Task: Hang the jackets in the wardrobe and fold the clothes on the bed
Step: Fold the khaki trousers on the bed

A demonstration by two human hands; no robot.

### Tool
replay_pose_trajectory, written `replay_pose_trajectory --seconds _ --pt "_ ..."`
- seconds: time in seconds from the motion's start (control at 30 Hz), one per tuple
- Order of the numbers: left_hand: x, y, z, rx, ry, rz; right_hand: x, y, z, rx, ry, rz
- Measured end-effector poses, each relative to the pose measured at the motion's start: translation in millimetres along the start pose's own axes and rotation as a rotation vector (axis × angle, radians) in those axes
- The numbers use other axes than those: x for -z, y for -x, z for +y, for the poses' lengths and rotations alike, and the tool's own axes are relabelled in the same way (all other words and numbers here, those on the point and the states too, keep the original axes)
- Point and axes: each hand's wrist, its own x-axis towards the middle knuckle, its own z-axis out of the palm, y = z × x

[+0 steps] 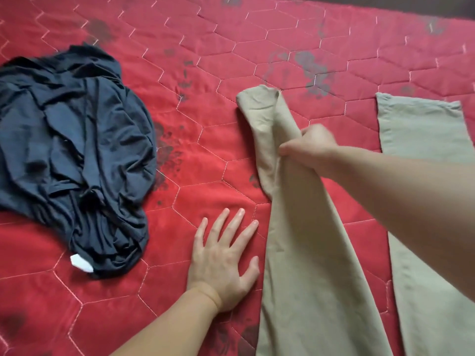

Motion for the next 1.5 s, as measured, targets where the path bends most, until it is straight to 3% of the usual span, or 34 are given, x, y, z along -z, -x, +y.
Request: replay_pose_trajectory --seconds 0.1,0.2,0.23,0.3,0.37,0.4,0.57,0.63,0.73,0.83,1.0,1.17,1.2,1.27,1.33,1.37,1.43,1.5 --pt "1 -1 1 0.008 0.0 -0.011 36 3 -11 0.03 -0.083 0.275" --pt "2 0 1 0.006 0.003 -0.014 60 14 -28 0.289 -0.106 0.483" --pt "2 0 1 0.006 0.001 -0.008 57 17 -37 0.392 -0.104 0.465" --pt "0 1 0 0.0 -0.001 0.005 40 20 -50 0.525 -0.057 0.216" --pt "-1 1 0 -0.008 0.004 0.019 18 19 -47 0.455 -0.004 -0.051" --pt "-1 0 0 -0.009 0.008 0.024 10 16 -36 0.395 0.007 -0.099" --pt "-1 -1 0 -0.001 0.023 0.027 -12 8 33 0.197 0.42 0.012" --pt "-1 -1 0 0.003 0.017 0.02 -20 6 39 0.116 0.363 0.058" --pt "-1 0 1 0.006 0.001 0.023 -25 -6 29 -0.003 0.039 0.033" --pt "-1 0 1 0.004 0.003 0.025 -26 -17 25 0.071 -0.064 0.121" --pt "-2 0 0 0.0 0.001 0.036 12 -34 51 0.155 0.025 0.38" --pt "-1 0 -1 0.003 -0.008 0.019 32 -47 83 -0.211 0.16 0.389" --pt "-2 0 -1 0.001 -0.009 0.019 31 -43 78 -0.212 0.209 0.405" --pt "-2 0 0 -0.002 -0.014 0.026 20 -29 65 0.067 0.327 0.441" --pt "-1 0 0 -0.003 -0.017 0.03 -4 -10 54 0.414 0.422 0.324" --pt "-1 0 0 -0.003 -0.017 0.031 -17 -2 53 0.488 0.48 0.215" --pt "-2 0 -1 -0.005 -0.019 0.041 -40 5 59 0.44 0.577 0.034" --pt "-4 0 -1 -0.011 -0.021 0.05 -49 -2 67 0.379 0.592 0.002"
